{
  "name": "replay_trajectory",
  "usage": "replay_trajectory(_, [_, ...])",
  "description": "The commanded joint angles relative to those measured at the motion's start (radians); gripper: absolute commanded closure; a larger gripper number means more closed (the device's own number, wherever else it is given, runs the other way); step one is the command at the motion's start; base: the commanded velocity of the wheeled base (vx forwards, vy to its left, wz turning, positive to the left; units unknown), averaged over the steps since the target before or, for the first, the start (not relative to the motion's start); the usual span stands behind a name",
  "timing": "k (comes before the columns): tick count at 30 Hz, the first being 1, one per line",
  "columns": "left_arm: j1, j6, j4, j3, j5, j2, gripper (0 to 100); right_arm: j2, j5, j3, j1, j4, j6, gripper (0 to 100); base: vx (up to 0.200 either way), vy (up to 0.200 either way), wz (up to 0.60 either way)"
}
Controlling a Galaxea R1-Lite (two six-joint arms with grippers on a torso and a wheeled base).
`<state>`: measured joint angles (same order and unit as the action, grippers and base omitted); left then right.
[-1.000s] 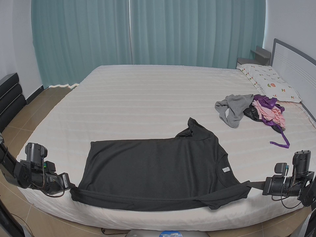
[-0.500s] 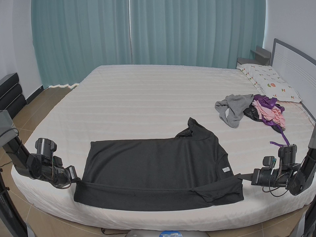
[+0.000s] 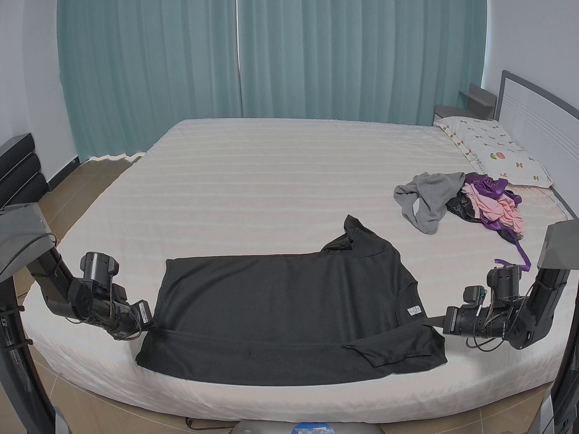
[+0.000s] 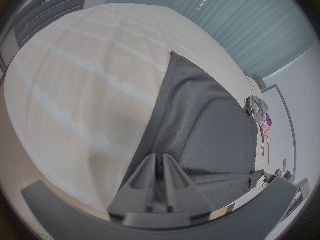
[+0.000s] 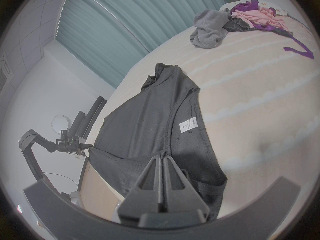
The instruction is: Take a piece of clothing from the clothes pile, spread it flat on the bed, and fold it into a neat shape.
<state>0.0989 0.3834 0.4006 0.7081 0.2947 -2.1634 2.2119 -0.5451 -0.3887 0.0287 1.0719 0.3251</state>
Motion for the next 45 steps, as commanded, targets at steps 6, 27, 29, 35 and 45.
replay_trajectory(6, [-0.010,0.049,0.001,0.011,0.000,-0.015,0,0.025,0.005,-0.018,-0.001,0.000,0.005,0,0.000,0.000,0.00])
replay_trajectory(27, [0.094,0.180,-0.005,-0.127,0.106,0.177,0,-0.233,0.004,0.202,0.020,0.019,0.387,0,0.000,0.000,0.00])
replay_trajectory(29, [0.099,0.195,-0.005,-0.124,0.106,0.165,0,-0.224,0.004,0.203,0.014,0.039,0.436,0,0.000,0.000,0.00])
replay_trajectory(35, [0.128,0.259,-0.005,-0.114,0.107,0.162,0,-0.204,-0.006,0.257,0.010,0.111,0.480,0,0.000,0.100,0.00])
replay_trajectory(45, [0.123,0.256,-0.002,-0.128,0.103,0.168,0,-0.164,-0.004,0.294,0.008,0.200,0.482,0,0.000,0.060,0.00])
